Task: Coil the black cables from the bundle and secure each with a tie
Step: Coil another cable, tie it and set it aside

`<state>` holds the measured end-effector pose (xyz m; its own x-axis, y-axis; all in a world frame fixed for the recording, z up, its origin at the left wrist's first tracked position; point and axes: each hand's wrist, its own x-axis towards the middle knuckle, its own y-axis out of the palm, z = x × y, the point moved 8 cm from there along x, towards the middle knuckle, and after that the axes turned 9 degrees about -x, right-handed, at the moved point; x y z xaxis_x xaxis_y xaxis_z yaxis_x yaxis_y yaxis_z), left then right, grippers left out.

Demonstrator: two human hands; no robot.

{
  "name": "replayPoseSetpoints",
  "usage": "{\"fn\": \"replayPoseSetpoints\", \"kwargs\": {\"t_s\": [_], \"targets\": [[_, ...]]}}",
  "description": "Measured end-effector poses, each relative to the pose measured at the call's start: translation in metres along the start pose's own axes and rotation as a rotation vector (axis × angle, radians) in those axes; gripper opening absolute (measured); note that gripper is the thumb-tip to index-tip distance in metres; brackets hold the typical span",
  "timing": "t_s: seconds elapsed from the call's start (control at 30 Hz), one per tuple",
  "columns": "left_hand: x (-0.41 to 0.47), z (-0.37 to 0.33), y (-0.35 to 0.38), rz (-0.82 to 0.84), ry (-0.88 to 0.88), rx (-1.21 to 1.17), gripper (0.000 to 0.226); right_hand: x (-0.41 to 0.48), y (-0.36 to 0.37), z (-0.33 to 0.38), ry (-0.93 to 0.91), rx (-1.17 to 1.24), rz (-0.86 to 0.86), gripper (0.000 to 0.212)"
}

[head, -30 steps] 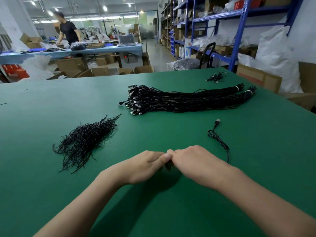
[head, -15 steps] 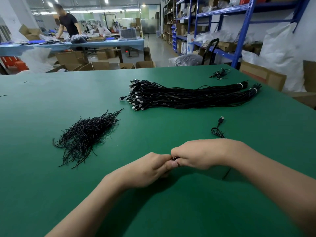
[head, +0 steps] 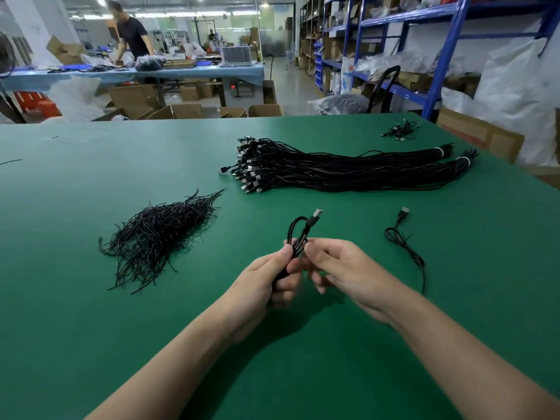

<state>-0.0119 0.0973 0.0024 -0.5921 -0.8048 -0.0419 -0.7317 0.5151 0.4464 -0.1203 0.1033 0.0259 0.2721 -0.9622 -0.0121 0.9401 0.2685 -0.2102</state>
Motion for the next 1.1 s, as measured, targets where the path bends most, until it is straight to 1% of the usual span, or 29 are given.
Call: {"fn": "replayPoseSetpoints", "kwargs": {"t_s": [0.13, 0.23, 0.37, 0.47, 0.6, 0.67, 0.77, 0.8, 0.83, 0.87, 0.9, 0.93, 1.0, 1.07, 1.1], "targets": [[-0.003, 0.004, 0.005, 0.035, -0.042, -0.041, 0.034, 0.002, 0.009, -0.002, -0.031, 0.120, -0.067, 0.042], [-0.005, 0.008, 0.015, 0.113, -0.084, -0.057, 0.035, -0.001, 0.009, -0.009, -0.036, 0.196, -0.101, 0.045], [-0.012, 0.012, 0.026, 0.220, -0.136, -0.020, 0.036, -0.006, 0.012, -0.012, -0.062, 0.263, -0.063, 0.049], [-0.015, 0.011, 0.029, 0.246, -0.142, 0.042, 0.039, -0.009, 0.014, -0.010, -0.056, 0.285, -0.059, 0.043], [-0.013, 0.009, 0.027, 0.171, -0.056, 0.277, 0.052, -0.012, 0.011, -0.010, -0.039, 0.235, -0.072, 0.041], [-0.011, 0.004, 0.021, 0.117, 0.009, 0.435, 0.054, -0.012, 0.005, -0.010, -0.051, 0.167, -0.120, 0.038], [-0.012, -0.022, 0.008, -0.051, 0.233, 0.876, 0.047, -0.013, 0.000, -0.008, -0.082, 0.121, -0.190, 0.034], [-0.014, -0.033, 0.003, -0.135, 0.311, 0.948, 0.040, -0.013, -0.002, -0.007, -0.086, 0.103, -0.217, 0.033], [-0.017, -0.043, -0.002, -0.217, 0.377, 0.932, 0.031, -0.013, -0.003, -0.008, -0.082, 0.077, -0.237, 0.033], [-0.019, -0.050, -0.006, -0.271, 0.423, 0.867, 0.024, -0.013, -0.003, -0.008, -0.074, 0.049, -0.242, 0.033], [-0.019, -0.055, -0.009, -0.289, 0.448, 0.798, 0.023, -0.013, -0.002, -0.009, -0.066, 0.028, -0.228, 0.033], [-0.018, -0.056, -0.010, -0.266, 0.454, 0.730, 0.029, -0.014, 0.002, -0.009, -0.060, 0.021, -0.196, 0.032], [-0.015, -0.053, -0.005, -0.155, 0.440, 0.623, 0.039, -0.014, 0.012, -0.010, -0.046, 0.049, -0.114, 0.032], [-0.013, -0.049, 0.000, -0.072, 0.408, 0.552, 0.038, -0.015, 0.022, -0.010, -0.026, 0.118, -0.029, 0.030], [-0.012, -0.047, 0.000, -0.061, 0.391, 0.525, 0.035, -0.016, 0.026, -0.009, -0.015, 0.151, 0.015, 0.029]]}}
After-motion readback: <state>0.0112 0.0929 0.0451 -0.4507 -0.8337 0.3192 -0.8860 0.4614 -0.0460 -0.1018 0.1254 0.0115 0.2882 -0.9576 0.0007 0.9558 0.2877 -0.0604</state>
